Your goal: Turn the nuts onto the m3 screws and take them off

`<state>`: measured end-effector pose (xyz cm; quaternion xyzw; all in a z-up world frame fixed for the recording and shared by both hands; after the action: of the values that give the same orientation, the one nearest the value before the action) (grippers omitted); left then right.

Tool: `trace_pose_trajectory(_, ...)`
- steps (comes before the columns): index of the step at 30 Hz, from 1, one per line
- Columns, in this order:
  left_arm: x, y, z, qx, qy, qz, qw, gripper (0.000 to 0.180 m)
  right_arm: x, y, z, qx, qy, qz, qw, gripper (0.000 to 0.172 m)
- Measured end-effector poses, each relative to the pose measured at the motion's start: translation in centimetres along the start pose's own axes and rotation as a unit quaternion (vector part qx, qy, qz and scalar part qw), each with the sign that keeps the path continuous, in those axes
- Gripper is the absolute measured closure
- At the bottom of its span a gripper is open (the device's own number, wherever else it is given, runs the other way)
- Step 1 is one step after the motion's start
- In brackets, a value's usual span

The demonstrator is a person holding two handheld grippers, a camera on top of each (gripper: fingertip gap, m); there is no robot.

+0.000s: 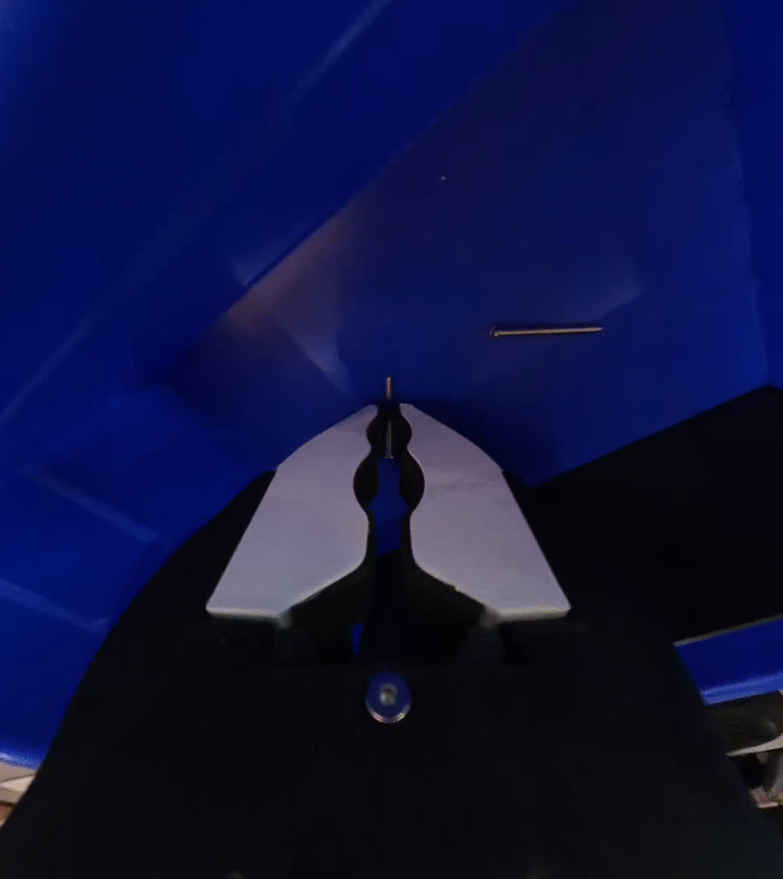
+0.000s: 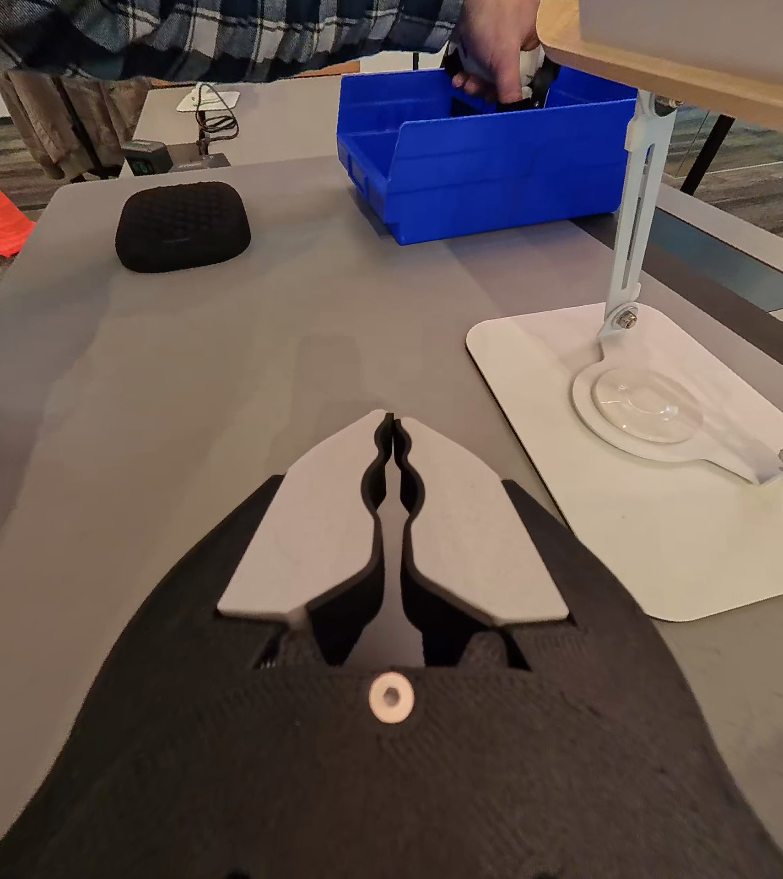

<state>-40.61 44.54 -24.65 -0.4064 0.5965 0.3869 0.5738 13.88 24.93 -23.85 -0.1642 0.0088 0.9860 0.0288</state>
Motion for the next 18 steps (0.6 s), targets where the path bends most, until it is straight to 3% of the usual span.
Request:
trace_pose_trajectory(9,-1.6,-1.2,-0.9,0.016,-0.039,0.016,0.999,0.178,-0.1,0.0,-0.1,0.002,-0.001,0.003,1.000,0.171)
trace_pose_trajectory(14,-9.0,-3.5,-4.7,0.019,-0.147,0.024,0.989,0.178,-0.1,-0.1,-0.2,0.007,-0.004,0.007,1.000,0.171)
trace_pose_trajectory(18,-14.8,-10.5,-9.4,0.058,-0.244,-0.006,0.968,0.178,-0.1,0.1,0.0,0.003,-0.012,0.016,1.000,0.171)
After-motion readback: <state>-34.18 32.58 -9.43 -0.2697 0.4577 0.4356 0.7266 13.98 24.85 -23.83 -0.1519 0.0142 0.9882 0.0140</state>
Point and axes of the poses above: each gripper's, where its closed fingertips meet, x out along the fingers, z out of its top, y = z × x across the jaws, the point moved 10 cm from there along -x, back along the fingers
